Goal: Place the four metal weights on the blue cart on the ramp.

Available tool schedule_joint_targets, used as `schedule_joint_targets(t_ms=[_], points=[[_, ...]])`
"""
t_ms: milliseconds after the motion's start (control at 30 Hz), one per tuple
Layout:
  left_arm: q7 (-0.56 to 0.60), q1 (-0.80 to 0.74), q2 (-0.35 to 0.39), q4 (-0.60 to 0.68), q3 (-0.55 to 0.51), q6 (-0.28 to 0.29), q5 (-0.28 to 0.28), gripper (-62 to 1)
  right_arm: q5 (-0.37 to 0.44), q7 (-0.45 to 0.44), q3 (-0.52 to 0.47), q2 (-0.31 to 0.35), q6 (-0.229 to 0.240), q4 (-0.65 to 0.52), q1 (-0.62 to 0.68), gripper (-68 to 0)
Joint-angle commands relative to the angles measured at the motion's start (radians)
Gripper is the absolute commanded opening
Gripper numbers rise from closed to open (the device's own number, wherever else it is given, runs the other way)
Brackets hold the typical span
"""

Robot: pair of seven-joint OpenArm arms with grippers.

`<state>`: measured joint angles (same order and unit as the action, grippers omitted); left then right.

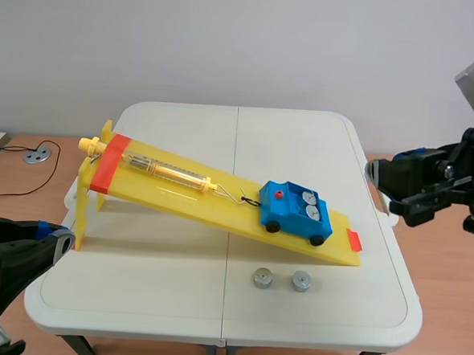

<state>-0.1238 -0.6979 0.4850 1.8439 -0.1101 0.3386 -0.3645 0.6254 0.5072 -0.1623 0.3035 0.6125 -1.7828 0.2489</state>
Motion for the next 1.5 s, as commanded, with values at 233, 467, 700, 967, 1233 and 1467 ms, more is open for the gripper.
schedule_joint_targets(t_ms=[233,467,700,967,1233,1467], points=[[0.104,0.02,-0.008,0.081,-0.008,0.031,-0.059,-58.2,0.084,-0.044,-0.008,0.106,0.055,-0.188,0.169,-40.3],[0.103,0.02,-0.008,0.081,-0.008,0.031,-0.059,-58.2,-0.042,-0.106,0.035,0.101,0.034,-0.173,0.198,-40.3],[0.103,0.02,-0.008,0.081,-0.008,0.031,-0.059,-58.2,-0.182,-0.176,0.167,0.069,-0.021,-0.07,0.118,-40.3],[0.104,0.02,-0.008,0.081,-0.008,0.031,-0.059,-58.2,-0.275,-0.212,0.252,-0.019,-0.042,0.045,0.022,-40.3],[0.103,0.02,-0.008,0.081,-0.008,0.031,-0.059,-58.2,-0.365,-0.269,0.336,-0.076,-0.093,0.182,-0.07,-40.3],[0.103,0.02,-0.008,0.081,-0.008,0.031,-0.059,-58.2,-0.444,-0.309,0.411,-0.134,-0.14,0.306,-0.156,-40.3]])
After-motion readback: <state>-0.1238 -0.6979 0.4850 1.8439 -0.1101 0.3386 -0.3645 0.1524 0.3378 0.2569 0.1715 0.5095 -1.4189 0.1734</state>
